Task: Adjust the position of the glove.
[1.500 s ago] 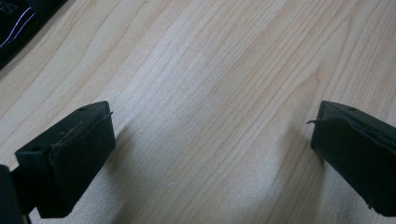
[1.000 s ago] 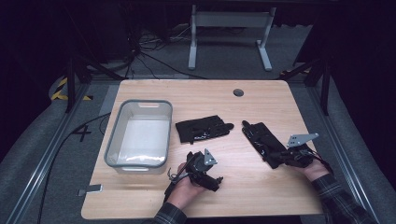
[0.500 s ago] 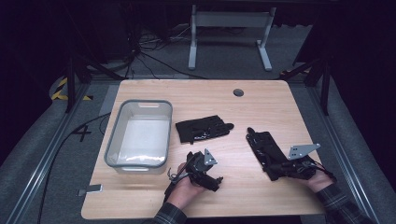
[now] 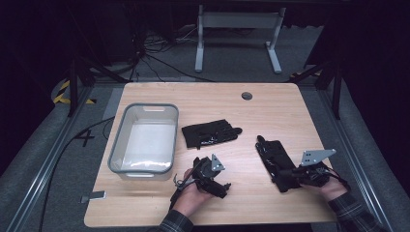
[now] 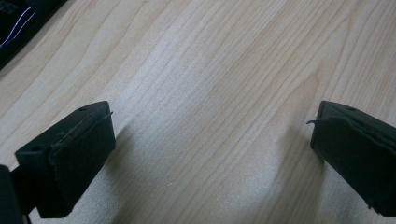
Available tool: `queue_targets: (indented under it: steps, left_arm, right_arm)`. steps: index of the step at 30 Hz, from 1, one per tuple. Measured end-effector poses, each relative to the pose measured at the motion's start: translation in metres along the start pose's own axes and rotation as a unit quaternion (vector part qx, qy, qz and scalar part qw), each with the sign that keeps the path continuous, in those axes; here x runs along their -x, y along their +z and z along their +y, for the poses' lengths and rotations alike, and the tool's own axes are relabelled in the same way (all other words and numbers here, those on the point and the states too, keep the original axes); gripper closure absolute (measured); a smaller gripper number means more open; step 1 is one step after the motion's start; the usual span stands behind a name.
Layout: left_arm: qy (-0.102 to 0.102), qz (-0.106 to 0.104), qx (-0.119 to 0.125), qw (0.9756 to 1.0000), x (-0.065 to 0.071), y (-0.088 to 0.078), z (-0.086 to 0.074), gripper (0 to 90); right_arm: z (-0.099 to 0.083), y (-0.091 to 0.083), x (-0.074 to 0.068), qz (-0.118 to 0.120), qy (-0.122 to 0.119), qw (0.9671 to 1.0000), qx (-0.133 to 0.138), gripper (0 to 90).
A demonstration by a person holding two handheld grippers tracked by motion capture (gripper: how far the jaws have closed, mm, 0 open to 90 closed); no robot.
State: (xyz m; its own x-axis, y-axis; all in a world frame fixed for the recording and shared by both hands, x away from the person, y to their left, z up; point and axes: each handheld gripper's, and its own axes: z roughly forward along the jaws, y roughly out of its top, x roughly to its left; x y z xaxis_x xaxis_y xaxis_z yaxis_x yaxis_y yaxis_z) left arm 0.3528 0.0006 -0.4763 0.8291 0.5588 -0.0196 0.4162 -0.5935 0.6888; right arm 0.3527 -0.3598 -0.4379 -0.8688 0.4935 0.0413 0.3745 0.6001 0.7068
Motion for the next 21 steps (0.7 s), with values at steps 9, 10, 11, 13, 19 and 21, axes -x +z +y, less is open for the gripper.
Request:
queue_targets:
  steps: [9,10,11,13,19,21]
  left_arm:
    - [0.000,-0.001,0.001,1.0000,0.000,0.000,0.000,0.2]
    - [0.000,-0.001,0.001,1.0000,0.000,0.000,0.000,0.3]
    - [0.000,-0.001,0.001,1.0000,0.000,0.000,0.000,0.3]
    - [0.001,-0.002,0.000,1.0000,0.000,0.000,0.000,0.3]
    - [0.001,-0.002,0.001,1.0000,0.000,0.000,0.000,0.3]
    - [0.001,-0.002,0.000,1.0000,0.000,0.000,0.000,0.3]
  right_arm:
    - [0.019,0.006,0.029,-0.035,0.011,0.9991,0.023,90.0]
    - [0.022,0.011,0.038,-0.041,0.015,0.9988,0.023,90.0]
    - [0.022,0.011,0.038,-0.041,0.015,0.9988,0.023,90.0]
    - [0.024,0.015,0.046,-0.047,0.019,0.9985,0.021,90.0]
    - [0.023,0.028,0.062,-0.058,0.028,0.9979,0.006,90.0]
    - [0.021,0.031,0.064,-0.058,0.030,0.9979,-0.004,90.0]
